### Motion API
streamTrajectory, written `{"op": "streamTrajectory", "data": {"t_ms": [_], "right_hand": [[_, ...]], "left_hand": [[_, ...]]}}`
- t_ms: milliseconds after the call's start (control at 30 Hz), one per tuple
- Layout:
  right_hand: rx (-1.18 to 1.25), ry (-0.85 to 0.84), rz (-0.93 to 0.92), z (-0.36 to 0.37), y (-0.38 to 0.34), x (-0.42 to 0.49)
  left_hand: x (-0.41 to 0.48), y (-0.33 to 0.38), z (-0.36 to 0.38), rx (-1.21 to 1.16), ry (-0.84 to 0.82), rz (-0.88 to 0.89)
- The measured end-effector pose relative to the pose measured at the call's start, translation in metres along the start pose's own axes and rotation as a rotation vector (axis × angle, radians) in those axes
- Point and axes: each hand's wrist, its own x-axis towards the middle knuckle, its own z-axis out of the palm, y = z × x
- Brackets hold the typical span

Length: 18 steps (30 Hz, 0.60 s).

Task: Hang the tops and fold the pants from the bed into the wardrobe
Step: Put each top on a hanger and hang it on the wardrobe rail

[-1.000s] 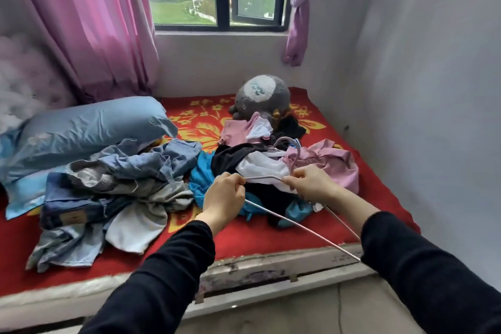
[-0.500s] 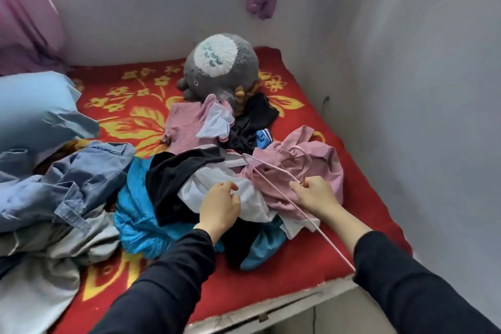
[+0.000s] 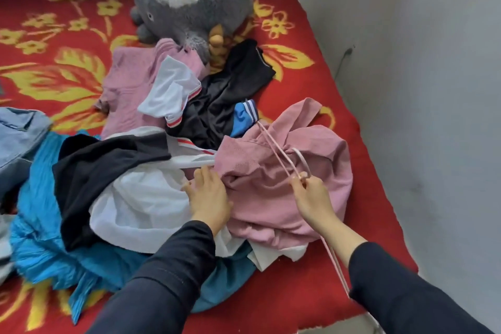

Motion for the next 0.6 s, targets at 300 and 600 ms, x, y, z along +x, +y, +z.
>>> {"op": "streamTrajectory", "data": {"t_ms": [300, 600], "right_hand": [[0.287, -0.424, 0.131, -0.004, 0.004, 0.02], [0.472, -0.105, -0.094, -0.083, -0.108, 0.016]], "left_hand": [[0.012, 0.025, -0.059, -1.08, -0.183, 0.118], [-0.011, -0.006, -0.233, -1.73, -0.044, 0.2]]}}
